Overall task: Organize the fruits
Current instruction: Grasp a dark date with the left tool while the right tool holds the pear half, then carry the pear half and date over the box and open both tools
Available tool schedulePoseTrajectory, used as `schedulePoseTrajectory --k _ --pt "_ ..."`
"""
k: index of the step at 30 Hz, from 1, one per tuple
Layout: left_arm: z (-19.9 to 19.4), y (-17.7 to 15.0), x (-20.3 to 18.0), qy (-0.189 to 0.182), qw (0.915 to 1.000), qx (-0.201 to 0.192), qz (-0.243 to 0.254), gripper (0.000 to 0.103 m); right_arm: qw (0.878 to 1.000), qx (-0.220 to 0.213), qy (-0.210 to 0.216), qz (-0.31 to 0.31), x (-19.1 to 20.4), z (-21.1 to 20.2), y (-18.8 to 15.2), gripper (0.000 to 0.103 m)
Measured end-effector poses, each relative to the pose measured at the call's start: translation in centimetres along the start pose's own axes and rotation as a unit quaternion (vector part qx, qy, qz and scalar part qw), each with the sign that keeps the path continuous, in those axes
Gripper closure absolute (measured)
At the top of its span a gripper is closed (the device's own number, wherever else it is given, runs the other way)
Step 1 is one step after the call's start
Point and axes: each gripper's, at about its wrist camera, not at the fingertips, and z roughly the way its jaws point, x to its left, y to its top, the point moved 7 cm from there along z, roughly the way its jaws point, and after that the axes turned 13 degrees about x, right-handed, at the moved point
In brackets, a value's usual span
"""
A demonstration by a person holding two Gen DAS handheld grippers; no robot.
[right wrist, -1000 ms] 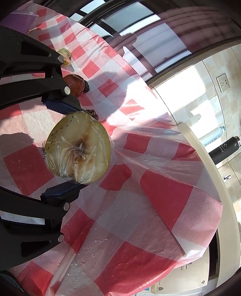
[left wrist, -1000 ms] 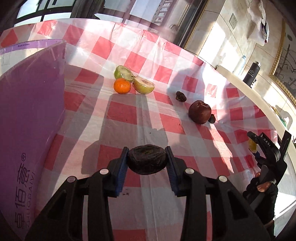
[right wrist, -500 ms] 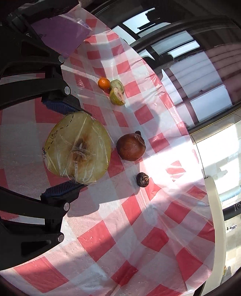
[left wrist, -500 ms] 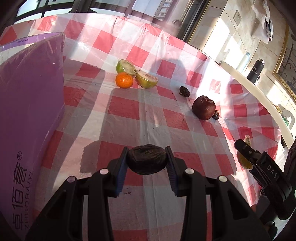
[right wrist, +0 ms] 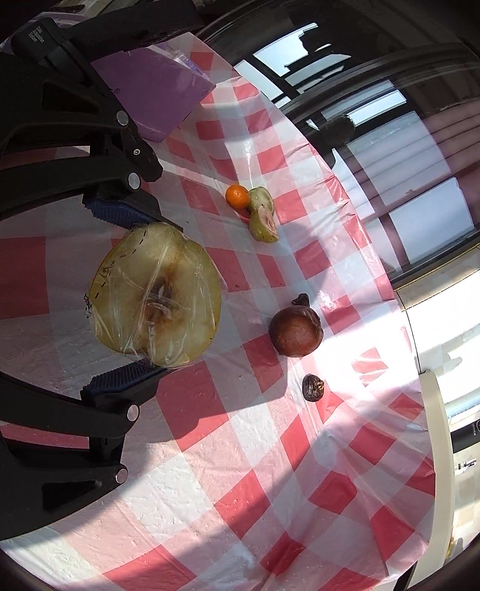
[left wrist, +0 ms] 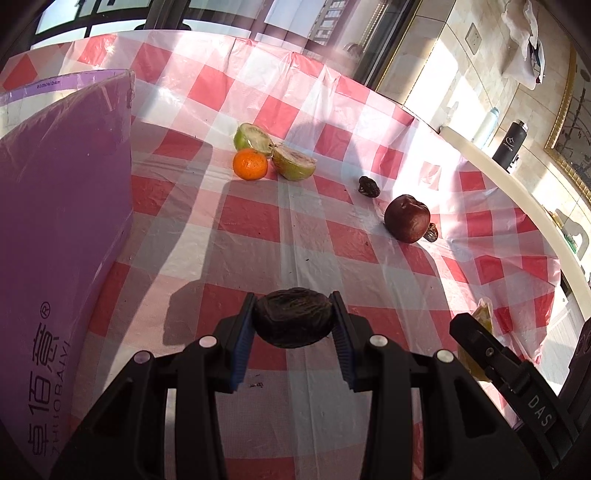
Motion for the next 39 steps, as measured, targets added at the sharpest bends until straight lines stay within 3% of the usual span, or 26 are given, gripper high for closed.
schedulePoseTrajectory --k 7,14,18,22,25,31,36,39 --pt "-3.1 -2.7 -0.7 0.003 0.9998 -0.009 0.017 0.064 0.999 0.009 0.045 0.029 -0.6 -0.7 -0.7 0.040" --pt "-12.1 -3.7 -1.5 0.041 0.9953 -0.066 0.058 0.064 0.998 0.014 0.055 0.034 0.0 -2.0 -2.3 0.040" --pt "-17.7 -3.6 -0.5 0.069 0.9886 -0.117 0.065 0.064 0.997 0.017 0.078 -0.003 3.4 -3.2 -3.1 0.040" --pt "-22.2 -3.2 3.1 0.110 0.9810 -0.153 0.044 0.064 0.990 0.001 0.104 -0.095 9.5 -5.6 -3.7 0.040" --pt "-23.5 -2.8 7.1 0.141 0.9800 -0.139 0.016 0.064 0.980 -0.005 0.124 -0.153 14.1 -6.9 -4.5 0.040" --pt "-23.7 -3.0 14.9 0.194 0.9776 -0.076 -0.032 0.064 0.955 0.016 0.142 -0.260 22.3 -7.0 -7.6 0.040" --pt "-23.1 -3.0 18.8 0.230 0.9721 -0.021 -0.044 0.064 0.919 0.059 0.132 -0.368 28.4 -5.8 -10.7 0.040" --pt "-22.0 -3.0 20.5 0.234 0.9709 0.031 -0.042 0.063 0.888 0.115 0.075 -0.438 30.9 -3.6 -12.9 0.040"
